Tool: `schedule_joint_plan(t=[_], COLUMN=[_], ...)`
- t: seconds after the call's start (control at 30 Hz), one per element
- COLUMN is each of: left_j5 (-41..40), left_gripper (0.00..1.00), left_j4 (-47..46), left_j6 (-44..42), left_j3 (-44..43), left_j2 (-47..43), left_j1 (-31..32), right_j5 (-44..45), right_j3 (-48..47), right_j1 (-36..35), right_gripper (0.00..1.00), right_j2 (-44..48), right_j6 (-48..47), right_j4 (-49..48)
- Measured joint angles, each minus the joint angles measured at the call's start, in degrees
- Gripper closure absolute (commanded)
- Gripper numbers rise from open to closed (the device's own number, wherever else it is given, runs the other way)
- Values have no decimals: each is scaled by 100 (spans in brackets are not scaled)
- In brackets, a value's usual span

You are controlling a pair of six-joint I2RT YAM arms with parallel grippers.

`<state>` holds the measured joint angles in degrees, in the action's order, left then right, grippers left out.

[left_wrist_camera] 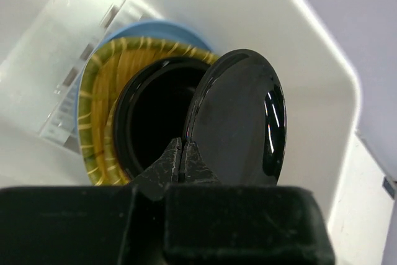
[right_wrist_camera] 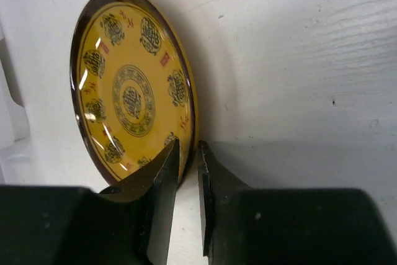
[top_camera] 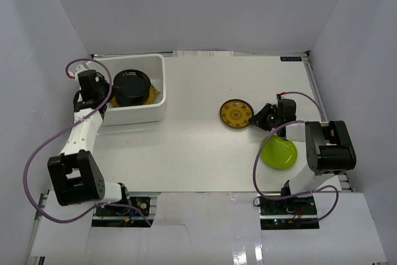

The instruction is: Place the plates into the plastic bin on the countertop

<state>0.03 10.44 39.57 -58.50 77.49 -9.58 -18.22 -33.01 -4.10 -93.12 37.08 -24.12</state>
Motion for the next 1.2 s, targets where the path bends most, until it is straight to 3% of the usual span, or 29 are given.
schedule_joint_plan(t=[0.07, 0.13, 0.23, 0.6, 0.7, 0.8, 0.93, 1.2], left_j5=[-7, -50, -160, -232, 63, 708, 1419, 2170], left_gripper=[97, 82, 60, 22, 2, 2, 2, 2], left_j4=[76, 144, 201, 24, -105, -299, -352, 153], left_j6=[-52, -92, -166, -168, -164, -164, -190, -487], left_j3=[96, 153, 166, 216, 216, 219, -87, -1893], left_j2=[72, 90, 92, 90, 28, -201, -435, -479], left_j1=[-7, -7, -4, -4, -7, -2, 186, 1130], right_j5=[-9, -35, -33, -9, 83, 295, 533, 931], right_j3=[4, 4, 20, 61, -284, -960, -2542, -5917], right_j1=[0, 0, -4, -203, -592, -1226, -2194, -3414], right_gripper=[88, 92, 92, 92, 92, 92, 92, 92], right_j2=[-17, -9, 90, 1386, 1569, 1537, 852, -1377], right_j6=[46, 85, 129, 149, 125, 101, 52, -70], right_j4=[2, -44, -39, 144, 413, 603, 772, 1209])
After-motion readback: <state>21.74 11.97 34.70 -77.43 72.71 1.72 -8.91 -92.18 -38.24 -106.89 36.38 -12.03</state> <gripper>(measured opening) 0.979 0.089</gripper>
